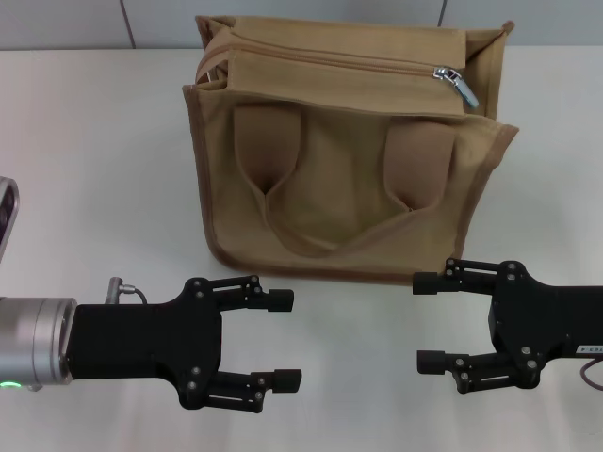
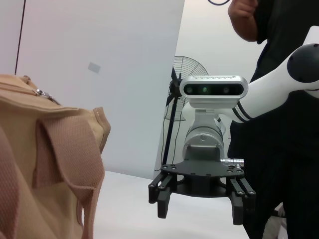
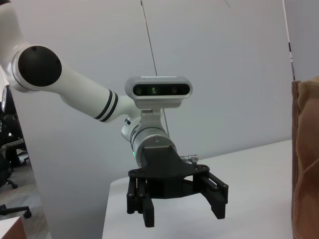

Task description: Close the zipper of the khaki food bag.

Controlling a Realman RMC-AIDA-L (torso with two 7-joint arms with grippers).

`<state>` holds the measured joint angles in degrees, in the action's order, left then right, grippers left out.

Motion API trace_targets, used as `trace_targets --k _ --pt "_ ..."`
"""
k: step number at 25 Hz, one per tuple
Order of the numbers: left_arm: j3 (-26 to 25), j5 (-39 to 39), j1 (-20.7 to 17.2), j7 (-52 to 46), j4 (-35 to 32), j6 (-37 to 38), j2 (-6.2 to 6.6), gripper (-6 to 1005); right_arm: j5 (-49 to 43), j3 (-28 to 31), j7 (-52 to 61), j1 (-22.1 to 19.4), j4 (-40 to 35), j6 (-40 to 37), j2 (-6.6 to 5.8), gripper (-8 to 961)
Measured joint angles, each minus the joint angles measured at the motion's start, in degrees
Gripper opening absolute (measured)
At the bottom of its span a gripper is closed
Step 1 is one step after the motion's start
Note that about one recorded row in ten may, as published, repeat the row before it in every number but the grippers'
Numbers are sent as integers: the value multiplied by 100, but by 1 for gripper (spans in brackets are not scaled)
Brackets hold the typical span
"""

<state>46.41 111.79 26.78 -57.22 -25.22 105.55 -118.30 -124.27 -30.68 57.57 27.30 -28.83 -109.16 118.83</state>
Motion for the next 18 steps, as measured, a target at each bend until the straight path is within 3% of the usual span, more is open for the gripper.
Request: trace_targets --k 18 --pt "14 0 -17 0 0 0 0 815 0 0 -6 -5 0 -2 0 818"
